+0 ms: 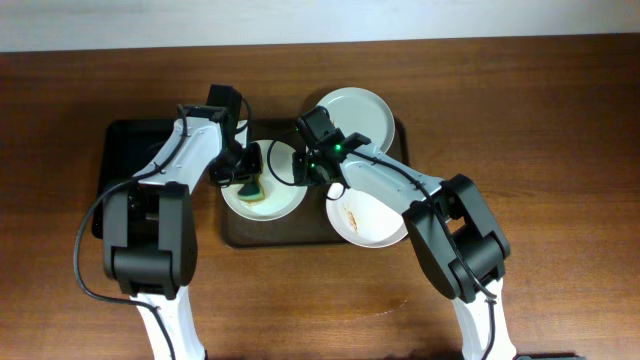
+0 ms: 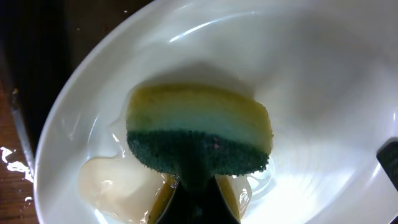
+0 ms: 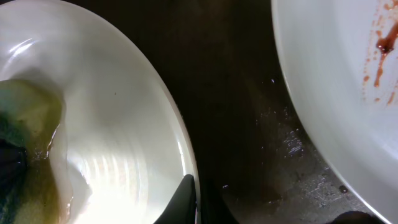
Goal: Clean dirty plates on tray and stack at the side
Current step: 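Scrub the left white plate with the sponge while the right gripper holds it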
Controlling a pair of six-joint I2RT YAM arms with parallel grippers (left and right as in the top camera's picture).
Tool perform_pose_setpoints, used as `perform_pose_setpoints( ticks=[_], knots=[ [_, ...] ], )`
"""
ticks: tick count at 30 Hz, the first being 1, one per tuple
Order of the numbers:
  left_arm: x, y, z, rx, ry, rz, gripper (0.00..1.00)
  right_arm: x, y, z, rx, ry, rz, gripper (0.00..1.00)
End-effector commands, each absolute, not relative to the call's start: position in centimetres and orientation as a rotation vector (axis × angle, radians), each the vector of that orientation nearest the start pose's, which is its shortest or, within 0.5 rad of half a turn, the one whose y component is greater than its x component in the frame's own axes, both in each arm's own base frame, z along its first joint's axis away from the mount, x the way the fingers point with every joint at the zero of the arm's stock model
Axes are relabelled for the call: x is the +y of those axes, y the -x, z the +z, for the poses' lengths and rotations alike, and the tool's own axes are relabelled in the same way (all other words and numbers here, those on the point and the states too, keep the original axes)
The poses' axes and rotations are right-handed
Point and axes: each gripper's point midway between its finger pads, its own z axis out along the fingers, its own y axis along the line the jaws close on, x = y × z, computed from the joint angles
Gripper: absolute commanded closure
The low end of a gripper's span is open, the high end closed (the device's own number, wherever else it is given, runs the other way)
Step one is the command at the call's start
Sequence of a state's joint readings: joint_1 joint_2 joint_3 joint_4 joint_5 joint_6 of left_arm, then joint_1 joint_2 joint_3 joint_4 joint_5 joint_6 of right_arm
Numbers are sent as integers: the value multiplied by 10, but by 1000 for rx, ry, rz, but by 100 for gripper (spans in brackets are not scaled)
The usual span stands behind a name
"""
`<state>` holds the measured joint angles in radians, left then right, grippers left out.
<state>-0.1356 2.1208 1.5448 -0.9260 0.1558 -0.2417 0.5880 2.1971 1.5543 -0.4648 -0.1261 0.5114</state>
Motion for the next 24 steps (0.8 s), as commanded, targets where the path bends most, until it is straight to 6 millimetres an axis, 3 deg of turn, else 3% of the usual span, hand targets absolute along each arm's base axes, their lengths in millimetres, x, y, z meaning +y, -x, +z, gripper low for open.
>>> perform_pose_setpoints(
  ticks=[1,4,5,6,9,11,13,14,17,18,20,22,24],
  knots=[
    [-72,-370,-1,3219,219,-172,99,308,-411,-5,2802,174,501,95],
    [-99,-354,7,3277,147,-449,99,308,-411,-5,2803,174,500,95],
    [-95,-357,5,3267,140,-399,99,308,-411,-5,2802,174,501,96],
    [-87,-371,2,3214,125,-314,99,308,-411,-5,2802,174,501,95],
    [-55,-439,3,2933,109,0,99,308,-411,-4,2798,174,502,95],
    [-45,-457,8,2852,122,81,99,308,-411,-4,2799,174,502,95],
    [-45,-454,7,2864,121,78,99,308,-411,-4,2799,174,503,95],
    [-51,-442,4,2921,112,28,99,308,-411,-4,2799,174,503,95],
    [-113,-386,10,3131,70,-556,99,308,-411,-4,2799,174,504,96],
    [-118,-388,12,3117,67,-603,99,308,-411,-4,2799,174,504,95],
    [-121,-410,13,3023,39,-600,99,308,-411,-4,2800,174,503,95],
    [-89,-440,8,2936,228,-307,99,308,-411,-5,2801,174,502,95],
    [-48,-439,5,2905,408,23,99,308,-410,-5,2803,174,501,95]
  ],
)
